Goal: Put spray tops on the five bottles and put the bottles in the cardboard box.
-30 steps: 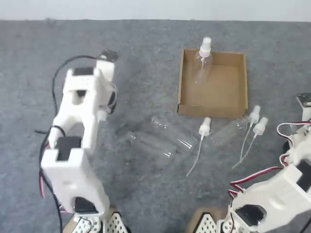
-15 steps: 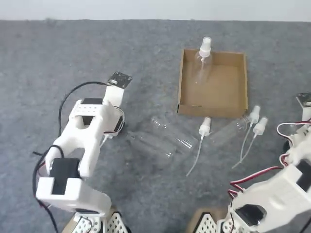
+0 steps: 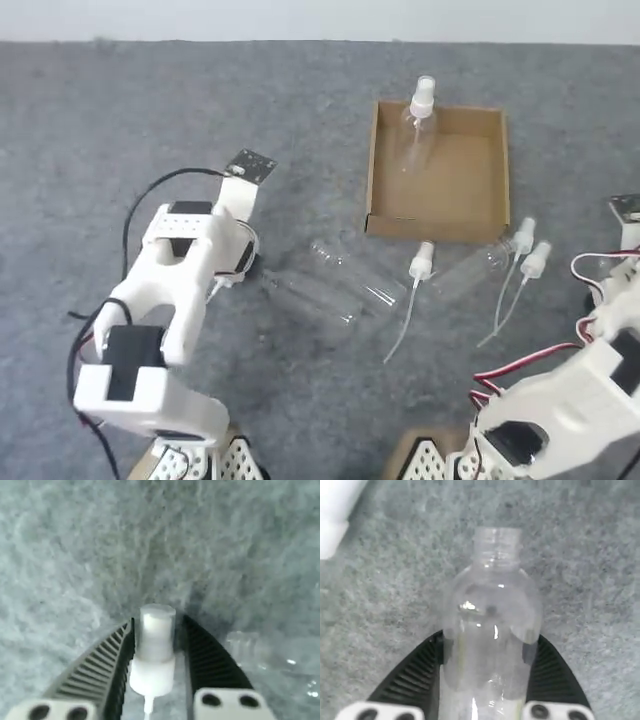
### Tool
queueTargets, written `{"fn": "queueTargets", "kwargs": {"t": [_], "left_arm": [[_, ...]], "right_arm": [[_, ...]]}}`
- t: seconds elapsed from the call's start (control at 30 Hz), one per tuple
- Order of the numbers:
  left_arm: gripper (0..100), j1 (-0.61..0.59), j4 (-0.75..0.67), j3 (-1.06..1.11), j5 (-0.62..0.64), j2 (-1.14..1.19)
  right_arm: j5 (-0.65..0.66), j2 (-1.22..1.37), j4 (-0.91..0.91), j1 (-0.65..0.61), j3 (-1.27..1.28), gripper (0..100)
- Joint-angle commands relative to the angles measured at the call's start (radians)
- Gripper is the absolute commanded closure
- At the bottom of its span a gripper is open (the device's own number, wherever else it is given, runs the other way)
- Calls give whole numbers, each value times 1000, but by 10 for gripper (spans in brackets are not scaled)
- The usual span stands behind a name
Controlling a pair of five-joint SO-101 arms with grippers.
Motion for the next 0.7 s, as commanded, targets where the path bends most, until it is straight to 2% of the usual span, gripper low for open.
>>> {"fn": "queueTargets", "kwargs": {"t": [0.0, 0.17, 0.3, 0.53, 0.67], "left_arm": [[923, 0, -40, 16, -8, -52], [980, 0, -32, 2, -2, -64], [987, 0, 34, -12, 8, -157], [987, 9, 189, 10, 75, -434], [987, 5, 209, 56, 84, -565]], "right_arm": [[2, -22, 71, -13, -94, 860], [0, -22, 142, -27, -150, 860], [-40, -22, 160, -28, -192, 858], [-48, -16, 160, -47, -196, 719], [-80, -24, 162, -107, -206, 692]]}}
